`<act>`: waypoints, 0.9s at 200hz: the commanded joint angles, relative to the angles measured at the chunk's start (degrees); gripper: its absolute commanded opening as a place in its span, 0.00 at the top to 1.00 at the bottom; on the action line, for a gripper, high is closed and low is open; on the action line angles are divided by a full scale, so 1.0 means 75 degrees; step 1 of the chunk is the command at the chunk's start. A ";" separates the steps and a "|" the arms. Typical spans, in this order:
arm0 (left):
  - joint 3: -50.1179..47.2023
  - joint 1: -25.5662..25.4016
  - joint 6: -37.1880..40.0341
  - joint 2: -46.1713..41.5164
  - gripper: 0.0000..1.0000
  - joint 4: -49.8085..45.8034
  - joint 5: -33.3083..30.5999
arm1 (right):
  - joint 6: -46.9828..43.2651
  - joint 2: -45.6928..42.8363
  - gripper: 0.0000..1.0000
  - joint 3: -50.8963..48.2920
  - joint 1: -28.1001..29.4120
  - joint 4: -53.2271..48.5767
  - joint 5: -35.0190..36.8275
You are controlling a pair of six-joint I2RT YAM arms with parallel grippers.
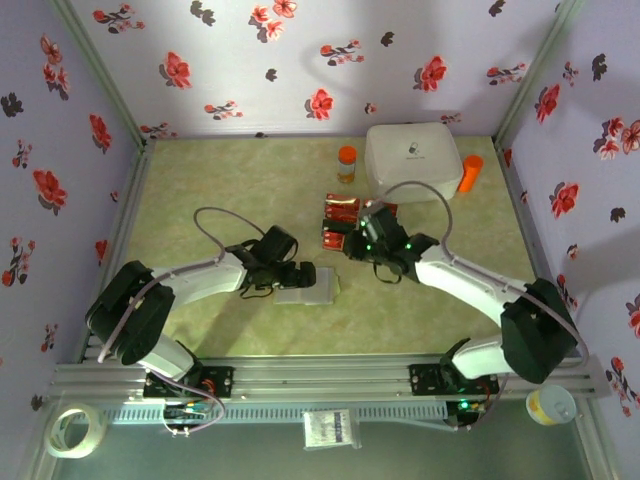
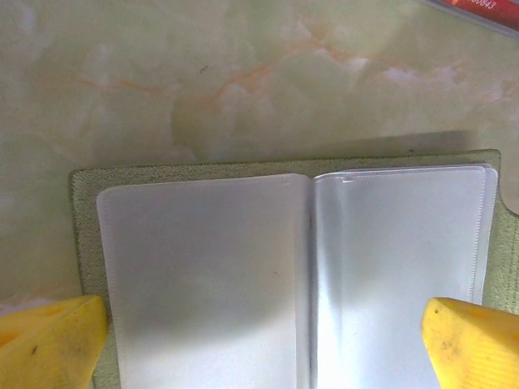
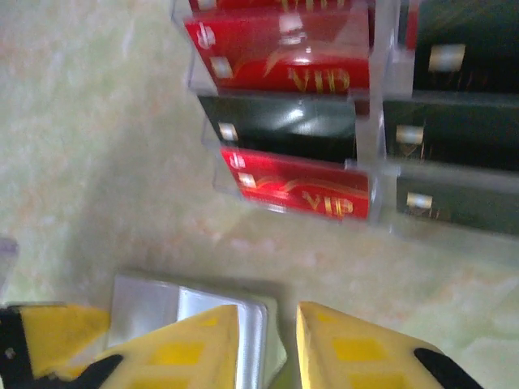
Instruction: Put the credit cards into the card holder
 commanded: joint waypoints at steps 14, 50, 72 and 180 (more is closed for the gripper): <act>0.0295 -0.0068 0.0296 0.0109 0.00 -0.0377 -0.0296 | -0.2256 0.0847 0.60 0.1278 -0.0480 -0.1481 -0.0446; 0.0329 -0.0091 0.0313 0.0211 0.00 -0.0410 -0.0319 | -0.3813 0.1752 0.58 0.2506 -0.0485 -0.2454 -0.0469; 0.0330 -0.0107 0.0329 0.0256 0.00 -0.0426 -0.0361 | -0.4336 0.2213 0.58 0.2971 -0.0484 -0.2810 -0.0404; 0.0378 -0.0150 0.0267 0.0431 0.00 -0.0413 -0.0387 | -0.5513 0.3824 0.59 0.4275 0.0088 -0.3548 0.0538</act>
